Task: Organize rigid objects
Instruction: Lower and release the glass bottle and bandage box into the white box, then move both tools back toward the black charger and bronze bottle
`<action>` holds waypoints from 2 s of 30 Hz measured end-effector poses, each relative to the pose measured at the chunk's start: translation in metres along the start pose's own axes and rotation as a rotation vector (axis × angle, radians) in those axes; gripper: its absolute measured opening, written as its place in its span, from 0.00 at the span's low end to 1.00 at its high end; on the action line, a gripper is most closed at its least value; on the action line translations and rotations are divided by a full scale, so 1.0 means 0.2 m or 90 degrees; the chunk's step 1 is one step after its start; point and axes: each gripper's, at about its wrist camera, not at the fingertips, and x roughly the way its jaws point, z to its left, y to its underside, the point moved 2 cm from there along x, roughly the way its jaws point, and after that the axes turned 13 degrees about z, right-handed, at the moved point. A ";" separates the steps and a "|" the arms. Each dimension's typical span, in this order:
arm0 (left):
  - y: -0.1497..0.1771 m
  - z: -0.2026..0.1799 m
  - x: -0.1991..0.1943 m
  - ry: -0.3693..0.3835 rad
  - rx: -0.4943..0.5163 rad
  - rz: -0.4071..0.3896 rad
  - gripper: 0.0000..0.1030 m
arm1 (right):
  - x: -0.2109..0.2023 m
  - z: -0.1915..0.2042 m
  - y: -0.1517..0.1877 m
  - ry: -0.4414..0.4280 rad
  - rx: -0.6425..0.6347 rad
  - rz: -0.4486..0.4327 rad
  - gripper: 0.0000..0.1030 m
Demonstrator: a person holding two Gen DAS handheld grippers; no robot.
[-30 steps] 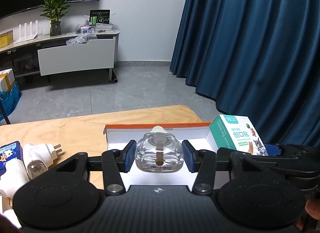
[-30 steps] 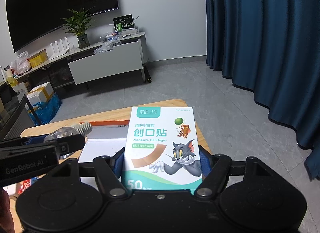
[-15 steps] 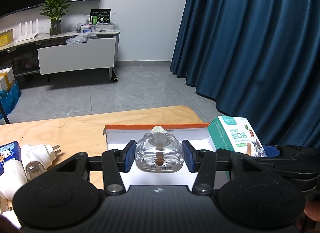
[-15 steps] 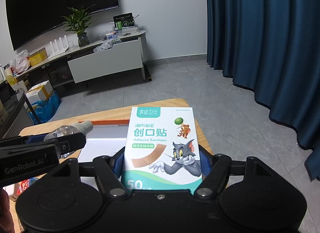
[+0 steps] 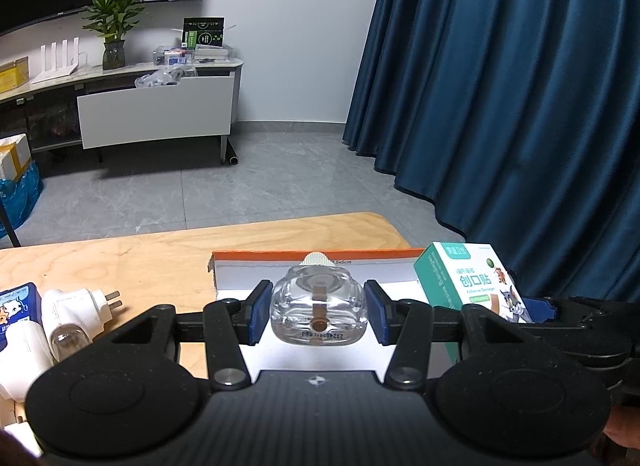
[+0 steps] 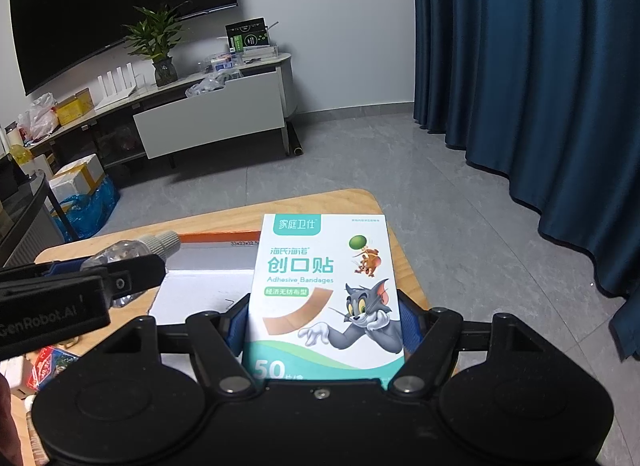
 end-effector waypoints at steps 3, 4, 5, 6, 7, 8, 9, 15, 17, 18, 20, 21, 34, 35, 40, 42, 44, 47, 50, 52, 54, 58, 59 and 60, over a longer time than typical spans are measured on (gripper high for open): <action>0.00 0.01 0.01 -0.001 -0.002 0.000 0.49 | 0.01 0.00 0.00 0.000 0.000 0.005 0.81; 0.00 0.01 0.01 -0.002 -0.003 0.001 0.49 | 0.02 0.01 0.00 0.001 -0.001 0.006 0.81; 0.00 0.01 0.01 -0.003 -0.005 0.000 0.49 | 0.02 0.01 -0.02 0.001 -0.002 0.008 0.81; 0.00 0.01 0.01 -0.004 -0.005 -0.001 0.49 | 0.02 0.01 -0.02 0.002 -0.003 0.008 0.81; 0.00 0.01 0.01 -0.004 -0.004 0.000 0.49 | 0.03 0.01 -0.03 0.003 -0.004 0.008 0.81; 0.00 0.02 0.02 -0.005 -0.005 0.001 0.49 | 0.03 0.01 -0.03 0.003 -0.005 0.009 0.81; 0.00 0.02 0.02 -0.006 -0.006 0.001 0.49 | 0.04 0.01 -0.03 0.006 -0.006 0.009 0.81; 0.00 0.02 0.04 -0.010 -0.010 0.008 0.49 | 0.06 -0.01 -0.03 0.001 -0.019 0.005 0.86; 0.00 0.02 0.05 -0.011 -0.011 0.010 0.49 | 0.04 -0.03 -0.02 -0.005 -0.013 0.000 0.86; 0.00 0.02 0.06 -0.012 -0.012 0.011 0.49 | 0.03 -0.04 -0.02 -0.004 -0.009 -0.002 0.86; 0.00 0.02 0.07 -0.012 -0.011 0.015 0.49 | -0.01 -0.07 0.00 0.005 -0.001 -0.011 0.86; 0.00 0.02 0.07 -0.012 -0.011 0.016 0.49 | -0.03 -0.08 0.00 0.007 0.001 -0.016 0.86; 0.02 -0.09 0.13 -0.002 0.006 0.043 0.83 | -0.24 -0.10 0.06 0.013 0.019 -0.039 0.86; 0.02 -0.09 0.10 0.000 0.009 0.039 0.85 | -0.25 -0.10 0.06 0.013 0.019 -0.041 0.86; 0.05 -0.08 -0.03 -0.017 0.012 0.052 0.92 | -0.33 -0.07 0.08 -0.002 0.035 -0.050 0.86; 0.07 -0.07 -0.08 -0.023 0.005 0.057 0.94 | -0.37 -0.05 0.10 -0.005 0.033 -0.052 0.86; 0.10 -0.06 -0.13 -0.029 0.004 0.061 0.95 | -0.40 -0.03 0.13 -0.011 0.026 -0.048 0.87; 0.14 -0.03 -0.20 -0.041 0.001 0.066 0.96 | -0.44 0.02 0.17 -0.014 0.013 -0.044 0.87; 0.18 0.01 -0.25 -0.049 -0.014 0.074 0.96 | -0.47 0.07 0.21 -0.027 0.008 -0.040 0.87; 0.20 0.04 -0.28 -0.055 -0.025 0.074 0.96 | -0.48 0.11 0.25 -0.033 0.001 -0.035 0.87; 0.23 0.07 -0.31 -0.061 -0.031 0.072 0.96 | -0.49 0.16 0.27 -0.036 -0.012 -0.030 0.87; 0.26 0.14 -0.36 -0.071 -0.047 0.067 0.97 | -0.50 0.24 0.31 -0.048 -0.030 -0.027 0.87; 0.27 0.15 -0.38 -0.074 -0.050 0.065 0.97 | -0.51 0.26 0.31 -0.050 -0.036 -0.027 0.87; 0.28 0.17 -0.39 -0.076 -0.053 0.063 0.97 | -0.51 0.28 0.32 -0.051 -0.039 -0.026 0.87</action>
